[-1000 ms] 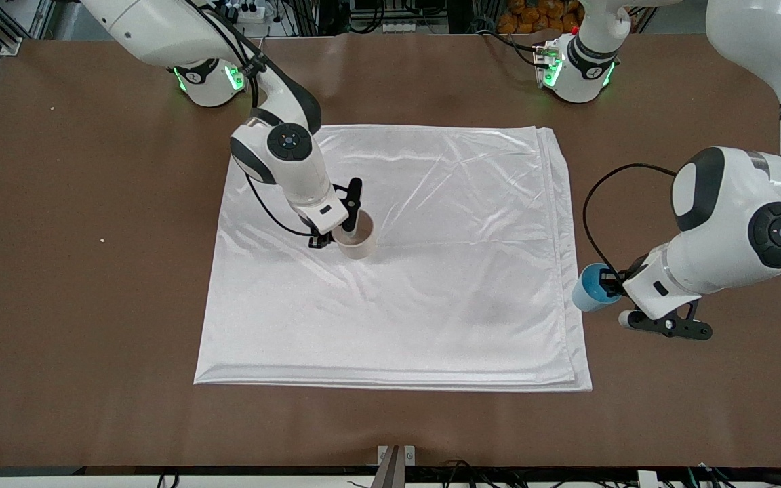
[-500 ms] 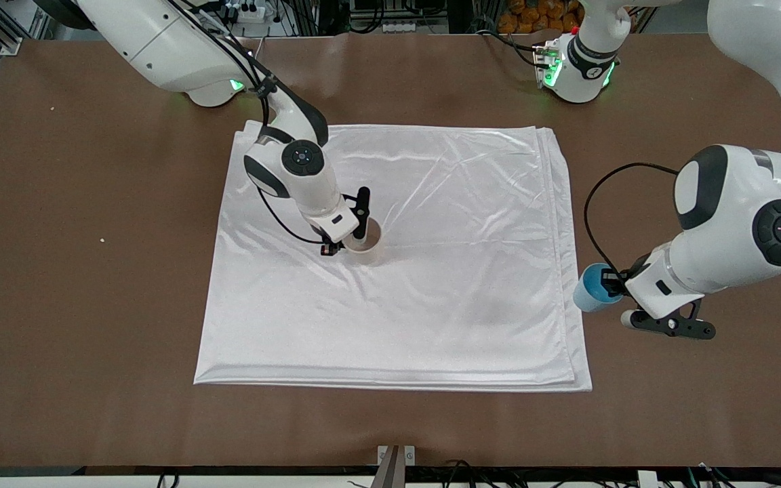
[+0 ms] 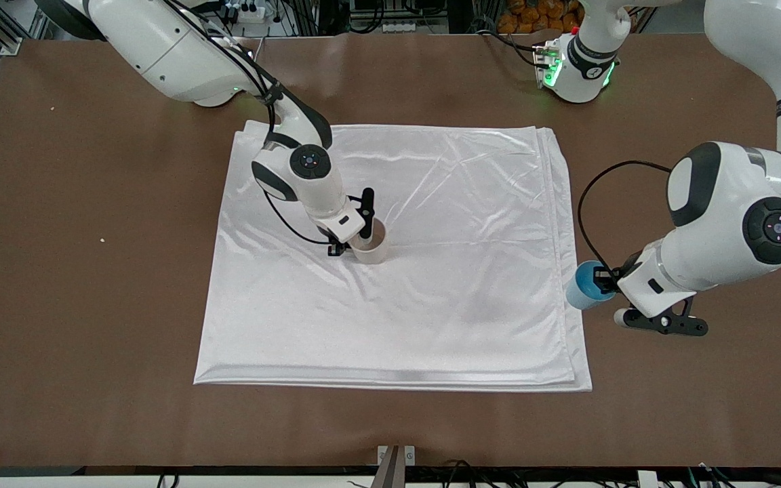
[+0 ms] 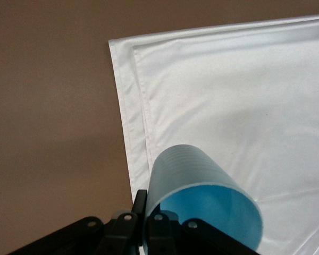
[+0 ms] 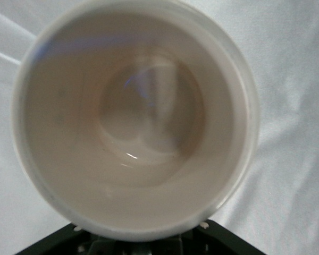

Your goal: Place blue cup into white mug on cloth

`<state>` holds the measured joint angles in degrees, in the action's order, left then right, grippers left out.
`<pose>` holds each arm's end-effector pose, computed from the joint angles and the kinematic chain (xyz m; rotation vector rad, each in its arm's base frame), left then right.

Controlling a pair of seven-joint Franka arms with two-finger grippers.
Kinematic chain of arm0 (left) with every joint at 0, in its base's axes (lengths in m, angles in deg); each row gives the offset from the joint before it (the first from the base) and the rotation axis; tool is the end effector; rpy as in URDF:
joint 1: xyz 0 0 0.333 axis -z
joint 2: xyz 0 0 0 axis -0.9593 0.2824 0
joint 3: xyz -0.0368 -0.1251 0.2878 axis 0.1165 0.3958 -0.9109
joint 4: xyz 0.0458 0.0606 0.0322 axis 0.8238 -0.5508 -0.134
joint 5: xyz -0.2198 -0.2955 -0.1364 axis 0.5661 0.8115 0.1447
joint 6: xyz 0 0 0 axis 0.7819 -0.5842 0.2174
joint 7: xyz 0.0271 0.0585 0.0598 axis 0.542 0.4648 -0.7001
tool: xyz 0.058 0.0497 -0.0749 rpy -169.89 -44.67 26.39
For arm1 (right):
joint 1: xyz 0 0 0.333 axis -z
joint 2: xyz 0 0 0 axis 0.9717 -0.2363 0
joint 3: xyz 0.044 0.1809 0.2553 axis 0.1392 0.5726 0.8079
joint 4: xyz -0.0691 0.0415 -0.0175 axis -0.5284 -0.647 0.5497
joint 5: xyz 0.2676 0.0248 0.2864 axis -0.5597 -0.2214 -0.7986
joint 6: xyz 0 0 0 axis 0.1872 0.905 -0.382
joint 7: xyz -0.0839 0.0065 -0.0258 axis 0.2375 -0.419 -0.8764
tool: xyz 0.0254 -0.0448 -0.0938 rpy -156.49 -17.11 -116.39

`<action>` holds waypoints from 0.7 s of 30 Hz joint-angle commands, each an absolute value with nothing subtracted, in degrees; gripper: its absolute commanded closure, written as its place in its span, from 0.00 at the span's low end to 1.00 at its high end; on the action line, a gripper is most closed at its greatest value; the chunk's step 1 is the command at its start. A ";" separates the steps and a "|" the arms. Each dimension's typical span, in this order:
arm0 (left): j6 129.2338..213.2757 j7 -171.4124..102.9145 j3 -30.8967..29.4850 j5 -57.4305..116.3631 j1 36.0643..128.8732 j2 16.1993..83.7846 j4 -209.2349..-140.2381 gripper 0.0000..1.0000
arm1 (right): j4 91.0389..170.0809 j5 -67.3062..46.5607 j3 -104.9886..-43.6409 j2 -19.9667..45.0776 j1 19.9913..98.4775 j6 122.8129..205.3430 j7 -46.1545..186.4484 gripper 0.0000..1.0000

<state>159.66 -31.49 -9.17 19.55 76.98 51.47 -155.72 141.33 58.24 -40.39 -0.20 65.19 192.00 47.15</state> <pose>0.6778 -0.1362 0.4323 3.0754 -0.2352 -0.0655 0.4928 0.3937 0.2004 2.2325 2.1388 0.1235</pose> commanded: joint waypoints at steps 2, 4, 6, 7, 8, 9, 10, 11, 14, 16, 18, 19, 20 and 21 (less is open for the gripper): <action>158.24 -32.81 -8.31 20.47 76.85 50.47 -155.44 1.00 | 139.64 60.14 -41.97 -1.25 63.15 192.33 49.08 0.74; 158.33 -33.86 -8.31 20.47 76.85 50.47 -155.44 1.00 | 139.56 60.14 -41.97 -1.25 63.06 192.33 49.16 0.65; 158.33 -34.30 -8.22 20.47 76.85 50.47 -155.44 1.00 | 139.47 60.14 -41.97 -1.25 63.06 192.33 49.16 0.61; 158.33 -34.30 -7.87 20.47 76.85 50.47 -155.44 1.00 | 139.29 60.14 -41.97 -1.25 63.15 192.33 49.16 0.55; 158.24 -34.39 -7.52 20.47 76.85 50.47 -155.44 1.00 | 139.03 60.05 -41.97 -1.16 63.24 192.25 49.16 0.50; 158.33 -34.56 -7.17 20.47 76.85 50.47 -155.44 1.00 | 138.94 60.05 -41.97 -1.16 63.32 192.25 49.08 0.44; 158.33 -35.00 -6.99 20.47 76.85 50.47 -155.44 1.00 | 138.85 60.05 -41.97 -1.16 63.41 192.25 49.08 0.36; 158.33 -35.70 -6.82 20.47 76.93 50.47 -155.44 1.00 | 138.85 60.05 -41.97 -1.07 63.41 192.16 49.08 0.34; 158.33 -37.90 -6.11 20.39 77.46 50.56 -155.44 1.00 | 138.76 59.96 -41.88 -0.90 63.68 192.07 49.16 0.27; 158.33 -38.61 -5.94 20.47 77.90 50.47 -155.44 1.00 | 138.59 59.96 -41.80 -0.54 63.85 192.07 49.25 0.20; 158.33 -39.75 -5.94 20.47 78.69 50.47 -155.44 1.00 | 137.71 59.87 -41.80 -0.11 63.85 191.37 49.16 0.08; 158.33 -40.36 -5.94 20.47 79.13 50.47 -155.44 1.00 | 137.36 59.78 -41.71 0.24 63.85 191.11 49.08 0.00; 158.33 -40.98 -5.94 20.47 79.48 50.56 -155.36 1.00 | 137.27 59.78 -41.71 0.51 63.85 190.84 49.08 0.00; 158.33 -41.68 -5.85 20.47 79.83 50.56 -155.36 1.00 | 137.18 59.70 -41.62 1.12 63.94 190.32 49.08 0.00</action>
<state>159.60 -38.38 -5.86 19.55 78.07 51.43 -155.49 138.66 58.37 -41.93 -0.41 63.78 192.15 47.66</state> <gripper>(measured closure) 0.960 0.238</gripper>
